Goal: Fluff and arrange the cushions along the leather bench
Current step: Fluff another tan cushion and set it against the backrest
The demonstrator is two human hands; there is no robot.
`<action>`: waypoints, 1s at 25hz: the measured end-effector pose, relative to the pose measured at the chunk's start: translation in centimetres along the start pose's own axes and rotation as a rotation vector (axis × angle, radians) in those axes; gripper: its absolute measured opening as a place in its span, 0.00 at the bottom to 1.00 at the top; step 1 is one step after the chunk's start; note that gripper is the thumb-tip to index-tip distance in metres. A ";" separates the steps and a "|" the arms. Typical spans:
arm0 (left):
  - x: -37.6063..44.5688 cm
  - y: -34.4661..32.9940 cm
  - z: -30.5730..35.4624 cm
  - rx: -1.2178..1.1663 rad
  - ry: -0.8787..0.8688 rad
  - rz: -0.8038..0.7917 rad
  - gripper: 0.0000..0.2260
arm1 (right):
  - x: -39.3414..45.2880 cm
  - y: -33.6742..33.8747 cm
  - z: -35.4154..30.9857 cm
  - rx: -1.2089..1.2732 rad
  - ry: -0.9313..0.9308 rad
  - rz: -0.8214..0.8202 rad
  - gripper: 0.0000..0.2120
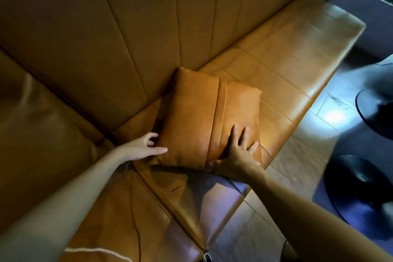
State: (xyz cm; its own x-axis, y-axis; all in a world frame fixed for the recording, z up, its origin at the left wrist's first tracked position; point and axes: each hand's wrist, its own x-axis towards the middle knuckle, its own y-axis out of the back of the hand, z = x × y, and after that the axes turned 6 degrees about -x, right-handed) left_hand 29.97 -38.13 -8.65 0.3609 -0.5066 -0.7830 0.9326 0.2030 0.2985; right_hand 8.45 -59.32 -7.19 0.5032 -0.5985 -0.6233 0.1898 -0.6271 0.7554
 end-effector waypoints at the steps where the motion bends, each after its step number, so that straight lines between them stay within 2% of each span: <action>1: 0.5 -0.2 -0.1 0.027 0.011 -0.014 0.40 | 0.1 -0.3 0.2 -0.018 0.009 0.011 0.70; 5: 1.9 0.5 0.0 0.048 0.028 -0.023 0.42 | 0.5 -0.7 0.0 -0.029 -0.009 0.071 0.67; 10: 1.9 0.8 0.7 0.025 -0.039 -0.004 0.41 | 1.0 -0.6 0.6 -0.083 0.037 0.194 0.57; 11: 1.7 1.0 1.0 0.010 -0.075 0.003 0.39 | 1.1 -0.2 0.7 -0.089 0.032 0.201 0.56; 13: 0.6 1.5 1.9 -0.009 -0.167 -0.001 0.24 | 1.1 1.1 0.9 -0.062 0.040 0.183 0.56; 15: -1.5 2.5 3.7 0.005 -0.216 0.008 0.17 | 0.6 3.4 0.9 -0.010 0.079 0.127 0.59; 17: -4.4 3.8 6.1 0.045 -0.266 0.015 0.18 | -0.6 6.4 0.7 0.065 0.119 0.066 0.60; 19: -7.2 5.1 8.5 0.069 -0.323 0.034 0.19 | -2.0 9.4 0.3 0.137 0.169 0.002 0.57; 21: -10.2 6.4 11.5 0.022 -0.383 0.121 0.18 | -4.3 13.0 -0.7 0.174 0.240 -0.022 0.52; 25: -14.9 7.4 17.7 -0.086 -0.473 0.227 0.20 | -9.5 19.5 -5.0 0.182 0.417 0.028 0.47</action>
State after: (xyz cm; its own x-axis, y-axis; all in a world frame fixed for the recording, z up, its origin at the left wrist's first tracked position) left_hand 31.68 -43.94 14.90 0.5365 -0.7603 -0.3663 0.8335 0.4095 0.3708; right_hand 11.54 -63.40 14.47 0.8094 -0.3883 -0.4406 0.0390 -0.7131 0.7000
